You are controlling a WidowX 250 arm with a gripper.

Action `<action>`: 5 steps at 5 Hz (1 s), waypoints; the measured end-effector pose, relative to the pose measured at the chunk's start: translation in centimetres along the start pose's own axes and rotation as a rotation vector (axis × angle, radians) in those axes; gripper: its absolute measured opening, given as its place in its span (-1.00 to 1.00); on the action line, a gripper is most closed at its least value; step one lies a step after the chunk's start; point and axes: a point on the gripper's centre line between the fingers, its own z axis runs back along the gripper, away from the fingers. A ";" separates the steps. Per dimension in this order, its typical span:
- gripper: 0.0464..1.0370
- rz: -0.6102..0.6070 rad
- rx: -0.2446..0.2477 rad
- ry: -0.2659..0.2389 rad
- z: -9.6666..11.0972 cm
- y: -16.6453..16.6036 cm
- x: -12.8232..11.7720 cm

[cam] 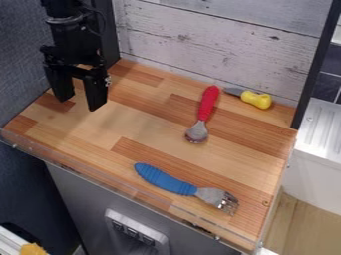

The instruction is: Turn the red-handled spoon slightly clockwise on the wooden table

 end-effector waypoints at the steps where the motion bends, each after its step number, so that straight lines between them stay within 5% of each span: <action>1: 0.92 -0.108 0.003 0.015 -0.8 -1.9 1.2; 3: 0.92 -0.497 0.057 -0.025 -0.7 -8.4 5.2; 5: 0.92 -0.969 0.105 -0.077 -1.0 -15.3 6.4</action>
